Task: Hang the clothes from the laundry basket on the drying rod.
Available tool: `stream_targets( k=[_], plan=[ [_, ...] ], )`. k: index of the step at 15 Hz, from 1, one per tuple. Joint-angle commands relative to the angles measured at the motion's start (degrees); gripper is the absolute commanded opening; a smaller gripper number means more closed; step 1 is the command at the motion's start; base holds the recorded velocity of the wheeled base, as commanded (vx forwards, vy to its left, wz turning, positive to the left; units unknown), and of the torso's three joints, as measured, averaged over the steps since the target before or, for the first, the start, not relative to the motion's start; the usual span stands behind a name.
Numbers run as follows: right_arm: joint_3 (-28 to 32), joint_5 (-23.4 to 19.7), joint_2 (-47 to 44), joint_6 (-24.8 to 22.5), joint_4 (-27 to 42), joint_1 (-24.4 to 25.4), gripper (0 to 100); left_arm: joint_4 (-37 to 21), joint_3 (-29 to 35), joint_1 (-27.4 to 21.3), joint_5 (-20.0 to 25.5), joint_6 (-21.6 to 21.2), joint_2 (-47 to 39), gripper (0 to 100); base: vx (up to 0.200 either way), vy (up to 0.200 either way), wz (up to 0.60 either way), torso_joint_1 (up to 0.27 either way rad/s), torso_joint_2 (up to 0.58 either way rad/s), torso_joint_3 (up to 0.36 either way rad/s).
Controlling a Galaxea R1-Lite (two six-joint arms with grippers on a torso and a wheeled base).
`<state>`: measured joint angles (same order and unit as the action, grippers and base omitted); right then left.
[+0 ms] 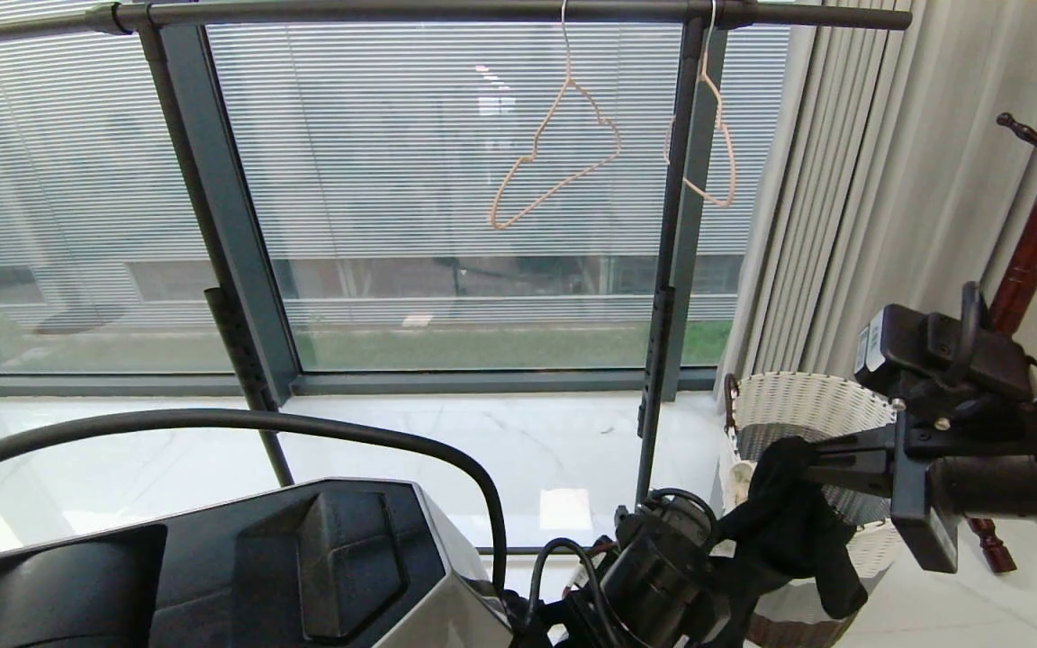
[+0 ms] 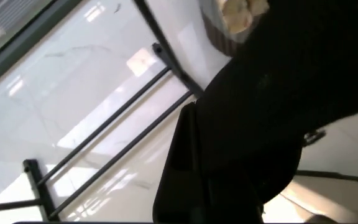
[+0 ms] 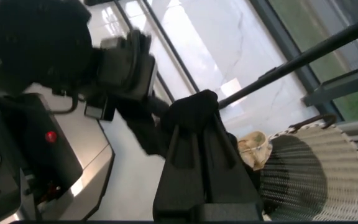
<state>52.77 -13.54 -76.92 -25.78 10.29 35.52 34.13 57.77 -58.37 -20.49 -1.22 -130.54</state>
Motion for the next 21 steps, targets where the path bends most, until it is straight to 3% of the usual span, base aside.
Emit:
stream_targets(
  k=[1, 2, 4, 5, 7, 9, 11, 13, 16, 18, 21],
  plan=[
    [-2.24, 0.01, -1.3, 0.47, -0.62, -0.19, 0, 4.98, -5.48, 1.06, -1.57, 0.52, 2.66, 0, 0.0, 0.0, 0.0, 0.0, 0.0, 0.0],
    [-2.68, 0.01, -1.48, 1.0, -0.8, -0.19, 0, 7.61, -7.32, 0.98, -1.57, 1.66, 4.68, 0, 0.0, 0.0, 0.0, 0.0, 0.0, 0.0],
    [-4.43, -0.08, -2.71, 1.53, -3.43, -0.1, 0, 8.93, -14.0, -0.78, -1.66, 9.3, 16.19, 0, 0.0, 0.0, 0.0, 0.0, 0.0, 0.0],
    [-5.49, -0.08, -3.94, 1.61, -6.69, -0.02, 0, 8.84, -18.92, -0.52, -1.74, 9.57, 21.2, 0, 0.0, 0.0, 0.0, 0.0, 0.0, 0.0],
    [-8.04, -0.34, -6.84, 1.61, -13.54, 1.04, 0, 7.0, -30.44, 1.42, -1.92, 7.37, 32.1, 0, 0.0, 0.0, 0.0, 0.0, 0.0, 0.0],
    [-11.2, -0.34, -9.83, 3.63, -20.84, 6.05, 0, 6.56, -37.64, 3.96, -2.1, -0.36, 42.38, 0, 0.0, 0.0, 0.0, 0.0, 0.0, 0.0],
    [-11.29, 0.18, -13.25, 7.85, -28.39, 12.64, 0, 4.27, -37.56, 5.81, -2.1, -3.35, 49.24, 0, 0.0, 0.0, 0.0, 0.0, 0.0, 0.0],
    [-10.85, 3.44, -15.63, 10.05, -34.02, 15.98, 0, -3.11, -34.83, 8.45, -2.1, -4.58, 54.95, 0, 0.0, 0.0, 0.0, 0.0, 0.0, 0.0],
    [-11.11, 8.8, -14.75, 11.54, -36.13, 15.72, 0, -7.85, -30.17, 10.29, -2.1, -4.76, 57.24, 0, 0.0, 0.0, 0.0, 0.0, 0.0, 0.0],
    [-11.29, 11.87, -12.11, 14.27, -36.13, 14.75, 0, -7.85, -28.59, 10.2, -1.74, -7.75, 56.09, 0, 0.0, 0.0, 0.0, 0.0, 0.0, 0.0],
    [-12.61, 13.28, -7.54, 14.53, -36.04, 13.61, 0, -7.85, -28.94, 10.12, 1.07, -12.23, 55.3, 0, 0.0, 0.0, 0.0, 0.0, 0.0, 0.0]
  ],
)
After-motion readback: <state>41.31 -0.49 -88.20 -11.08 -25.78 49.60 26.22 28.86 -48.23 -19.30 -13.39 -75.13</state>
